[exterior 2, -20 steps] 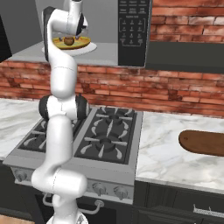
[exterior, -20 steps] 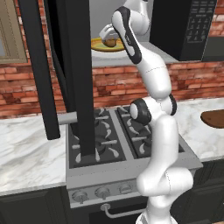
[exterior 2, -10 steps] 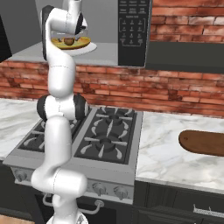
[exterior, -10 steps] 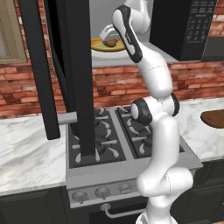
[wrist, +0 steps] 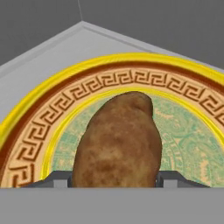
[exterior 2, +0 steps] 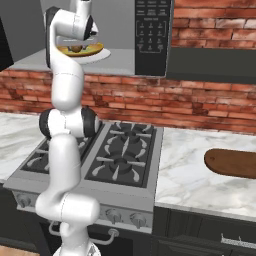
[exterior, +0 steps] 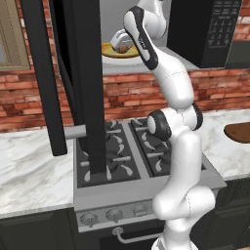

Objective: Retrieve the reheated potato from the microwave, then place the potato, cheese, and condiment on the cutting board.

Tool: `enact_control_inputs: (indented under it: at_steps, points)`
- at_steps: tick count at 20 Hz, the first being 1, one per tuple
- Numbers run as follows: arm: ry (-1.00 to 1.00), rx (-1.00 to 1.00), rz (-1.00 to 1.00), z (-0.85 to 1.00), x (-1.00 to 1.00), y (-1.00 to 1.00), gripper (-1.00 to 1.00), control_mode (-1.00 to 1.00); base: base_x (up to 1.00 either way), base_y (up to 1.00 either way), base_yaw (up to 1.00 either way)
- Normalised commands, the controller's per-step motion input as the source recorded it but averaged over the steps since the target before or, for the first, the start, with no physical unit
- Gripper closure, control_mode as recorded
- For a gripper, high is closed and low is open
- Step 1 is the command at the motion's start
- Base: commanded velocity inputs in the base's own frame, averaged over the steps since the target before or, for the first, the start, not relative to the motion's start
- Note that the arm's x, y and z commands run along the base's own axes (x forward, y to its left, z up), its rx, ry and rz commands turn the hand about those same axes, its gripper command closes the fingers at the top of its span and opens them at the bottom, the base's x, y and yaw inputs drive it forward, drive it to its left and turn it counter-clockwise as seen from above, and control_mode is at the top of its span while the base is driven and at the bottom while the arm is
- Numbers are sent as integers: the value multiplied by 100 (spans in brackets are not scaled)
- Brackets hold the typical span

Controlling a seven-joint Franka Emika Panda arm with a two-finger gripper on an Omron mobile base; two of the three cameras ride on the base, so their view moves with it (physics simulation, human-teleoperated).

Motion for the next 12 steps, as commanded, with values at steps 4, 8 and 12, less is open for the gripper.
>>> enact_control_inputs:
  at_steps: [4, 8, 12]
  points:
    - [0, 0, 0, -16, -10, 7, 100, -100, 0, 0, 0]
    - [-7, 0, 0, -3, -20, 4, 100, -100, 0, 0, 0]
    - [-12, 0, -2, 0, -20, 3, 100, -100, 0, 0, 0]
